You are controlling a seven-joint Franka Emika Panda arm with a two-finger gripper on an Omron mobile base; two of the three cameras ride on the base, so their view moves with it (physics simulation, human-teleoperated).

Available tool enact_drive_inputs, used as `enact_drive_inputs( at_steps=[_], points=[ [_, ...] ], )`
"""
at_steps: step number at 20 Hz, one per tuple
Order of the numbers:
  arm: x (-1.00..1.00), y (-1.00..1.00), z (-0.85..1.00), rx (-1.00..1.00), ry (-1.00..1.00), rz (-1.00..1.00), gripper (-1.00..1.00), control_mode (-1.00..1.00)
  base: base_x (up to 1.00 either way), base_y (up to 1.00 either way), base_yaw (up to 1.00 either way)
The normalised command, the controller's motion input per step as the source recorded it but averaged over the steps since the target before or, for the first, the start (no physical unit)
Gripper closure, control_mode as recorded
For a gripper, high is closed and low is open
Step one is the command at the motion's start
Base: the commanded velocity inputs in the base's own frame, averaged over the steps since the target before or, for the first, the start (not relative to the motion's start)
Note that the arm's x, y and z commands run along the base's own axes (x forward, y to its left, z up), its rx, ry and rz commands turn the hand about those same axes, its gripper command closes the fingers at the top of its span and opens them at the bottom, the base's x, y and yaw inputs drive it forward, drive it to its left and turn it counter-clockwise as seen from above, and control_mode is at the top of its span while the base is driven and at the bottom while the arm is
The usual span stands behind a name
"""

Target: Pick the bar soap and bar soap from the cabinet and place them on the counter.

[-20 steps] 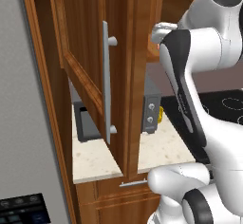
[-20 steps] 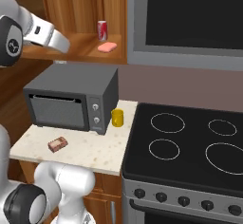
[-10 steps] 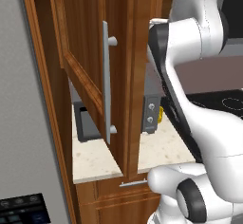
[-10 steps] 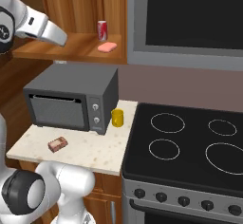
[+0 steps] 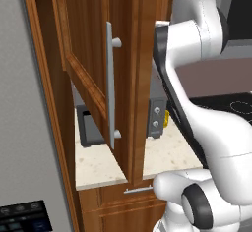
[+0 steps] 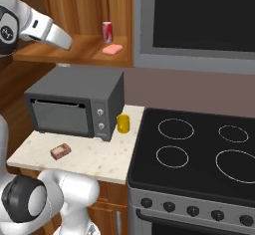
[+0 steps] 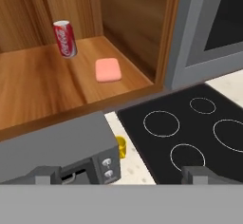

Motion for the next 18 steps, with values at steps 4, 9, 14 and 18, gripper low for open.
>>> enact_drive_inputs(
  at_steps=[4, 9, 14, 18],
  points=[
    [0.09, -0.13, -0.25, 0.00, -0.03, 0.00, -1.00, -1.00, 0.00, 0.00, 0.00],
    [0.11, -0.14, -0.04, 0.00, 0.00, 0.00, -1.00, -1.00, 0.00, 0.00, 0.00],
    [0.22, -0.10, 0.00, 0.00, 0.00, 0.00, -1.00, -1.00, 0.00, 0.00, 0.00],
    [0.34, -0.08, -0.05, 0.00, 0.00, 0.00, -1.00, -1.00, 0.00, 0.00, 0.00]
  ],
)
